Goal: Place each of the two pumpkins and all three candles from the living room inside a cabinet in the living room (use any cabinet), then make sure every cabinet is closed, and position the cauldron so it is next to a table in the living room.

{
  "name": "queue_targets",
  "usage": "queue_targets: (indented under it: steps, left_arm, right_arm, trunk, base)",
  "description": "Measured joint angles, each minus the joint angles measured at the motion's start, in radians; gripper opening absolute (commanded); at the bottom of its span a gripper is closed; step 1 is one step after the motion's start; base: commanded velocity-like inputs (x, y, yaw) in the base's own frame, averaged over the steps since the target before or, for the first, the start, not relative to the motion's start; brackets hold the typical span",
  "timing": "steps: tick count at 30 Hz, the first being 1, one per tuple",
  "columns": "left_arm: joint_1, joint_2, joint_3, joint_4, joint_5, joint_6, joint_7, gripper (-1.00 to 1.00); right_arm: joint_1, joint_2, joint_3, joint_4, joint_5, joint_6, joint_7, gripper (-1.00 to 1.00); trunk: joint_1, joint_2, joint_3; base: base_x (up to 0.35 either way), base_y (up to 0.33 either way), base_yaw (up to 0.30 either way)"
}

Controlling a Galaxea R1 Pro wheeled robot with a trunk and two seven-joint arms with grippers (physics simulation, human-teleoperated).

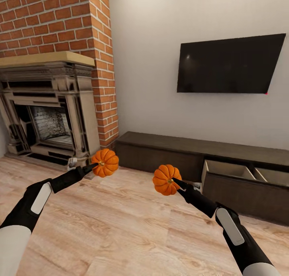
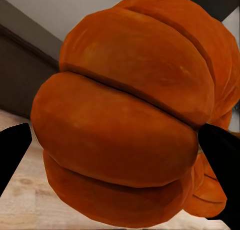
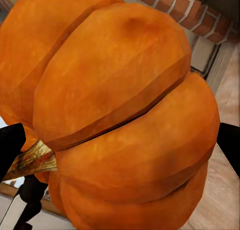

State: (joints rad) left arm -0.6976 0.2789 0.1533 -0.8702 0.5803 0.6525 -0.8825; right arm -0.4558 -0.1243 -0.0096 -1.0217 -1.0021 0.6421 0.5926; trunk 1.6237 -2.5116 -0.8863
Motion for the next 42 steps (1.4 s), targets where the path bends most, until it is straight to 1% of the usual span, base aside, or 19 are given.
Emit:
queue_targets:
  steps: [7, 25, 42]
  left_arm:
    - [0.0, 0.0, 0.001, 0.0, 0.002, 0.001, 0.001, -1.0]
    - [0.0, 0.0, 0.001, 0.0, 0.001, 0.001, 0.001, -1.0]
    - [0.0, 0.0, 0.001, 0.0, 0.002, 0.002, 0.0, -1.0]
  right_arm:
    - [0.0, 0.0, 0.0, 0.001, -0.003, 0.001, -0.001, -1.0]
    - [0.0, -0.001, -0.002, 0.003, -0.002, 0.0, 0.0, -1.0]
    - [0.001, -0.001, -0.001, 0.003, -0.003, 0.001, 0.0, -1.0]
  trunk:
    - [0.0, 0.0, 0.0]
    - [0.0, 0.0, 0.0]
    - [0.0, 0.0, 0.0]
  base:
    - [-0.001, 0.166, -0.277]
    - [-0.011, 0.032, -0.277]
    - [-0.018, 0.255, -0.277]
